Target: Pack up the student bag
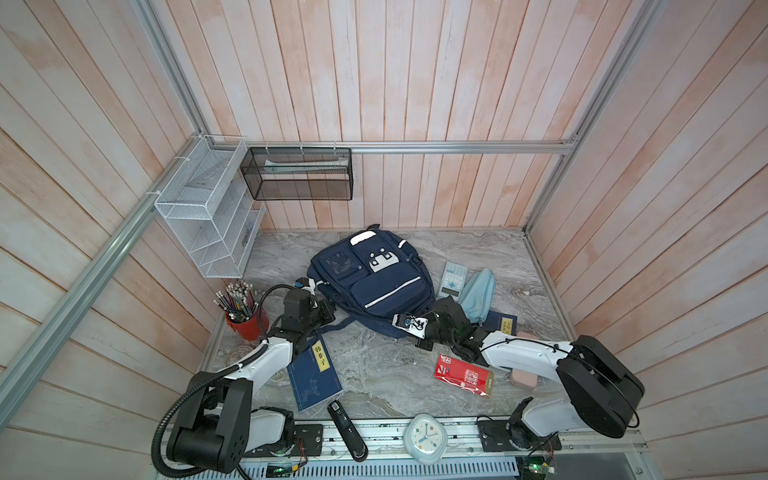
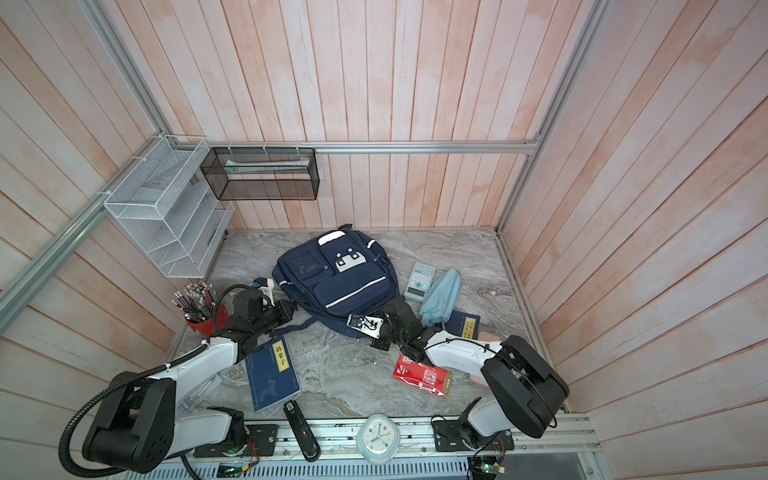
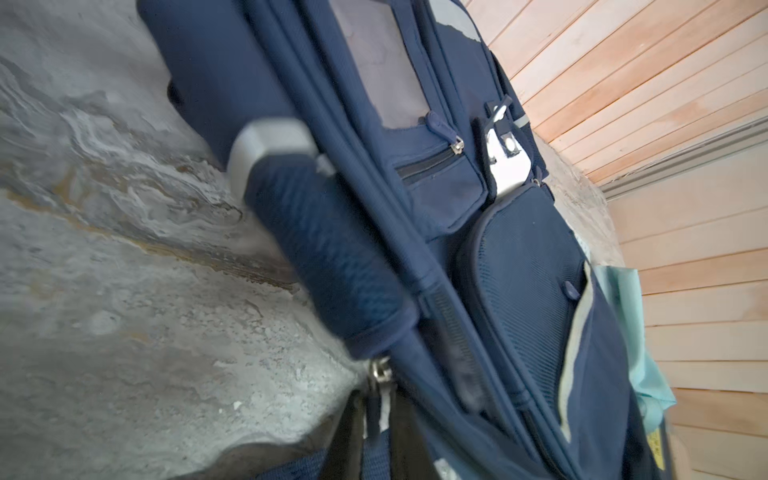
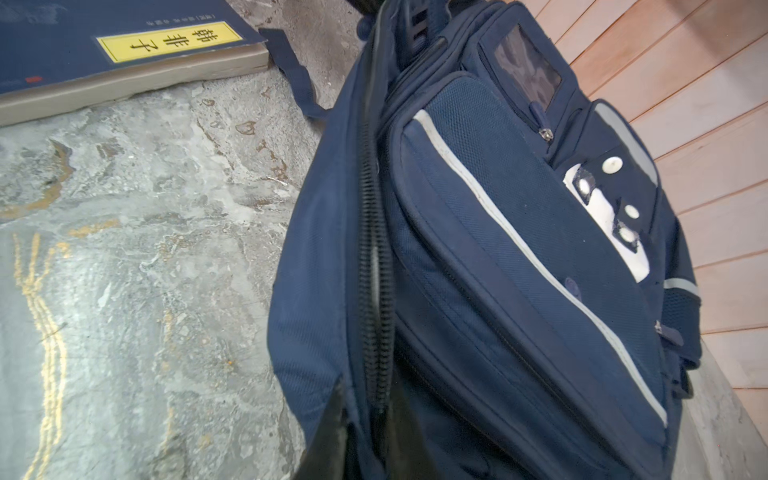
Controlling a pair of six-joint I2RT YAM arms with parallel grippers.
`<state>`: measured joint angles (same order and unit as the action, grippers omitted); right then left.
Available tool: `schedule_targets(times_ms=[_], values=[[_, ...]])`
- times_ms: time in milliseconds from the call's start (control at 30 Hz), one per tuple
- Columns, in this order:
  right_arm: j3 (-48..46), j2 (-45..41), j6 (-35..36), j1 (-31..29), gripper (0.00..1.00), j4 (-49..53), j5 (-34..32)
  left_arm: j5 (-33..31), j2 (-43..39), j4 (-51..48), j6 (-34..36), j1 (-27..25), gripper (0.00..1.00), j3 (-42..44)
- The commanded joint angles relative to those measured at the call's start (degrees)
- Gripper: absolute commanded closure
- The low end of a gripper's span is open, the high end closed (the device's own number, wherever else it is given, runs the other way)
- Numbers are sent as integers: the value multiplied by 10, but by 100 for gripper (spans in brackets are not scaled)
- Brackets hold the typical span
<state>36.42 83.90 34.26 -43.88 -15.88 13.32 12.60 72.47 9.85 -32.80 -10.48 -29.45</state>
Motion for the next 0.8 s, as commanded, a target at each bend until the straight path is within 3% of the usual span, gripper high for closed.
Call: schedule_targets(times_ms=[0, 167, 200, 233, 300, 433, 600, 767], values=[[23, 10, -26, -14, 68, 37, -17, -9, -28, 4, 0, 1, 66, -1], [20, -28, -127, -22, 43, 9, -95, -17, -82, -41, 2, -2, 25, -6], [15, -41, -173, -22, 29, -1, -128, -18, -94, -56, -3, -4, 15, -8], [12, -51, -221, -22, 3, -10, -158, -16, -102, -72, -8, -6, 10, -11], [16, -57, -382, -16, 2, -5, -212, 6, -116, -114, -23, -11, 3, -14], [103, -20, -448, -6, 2, 144, -90, 23, -147, -203, -49, -27, 0, 5], [137, 31, -595, -60, 6, 136, -15, -106, -200, -323, -110, -68, 9, 34], [176, 119, -646, -100, 19, 83, 60, -157, -259, -347, -199, -80, 19, 79]])
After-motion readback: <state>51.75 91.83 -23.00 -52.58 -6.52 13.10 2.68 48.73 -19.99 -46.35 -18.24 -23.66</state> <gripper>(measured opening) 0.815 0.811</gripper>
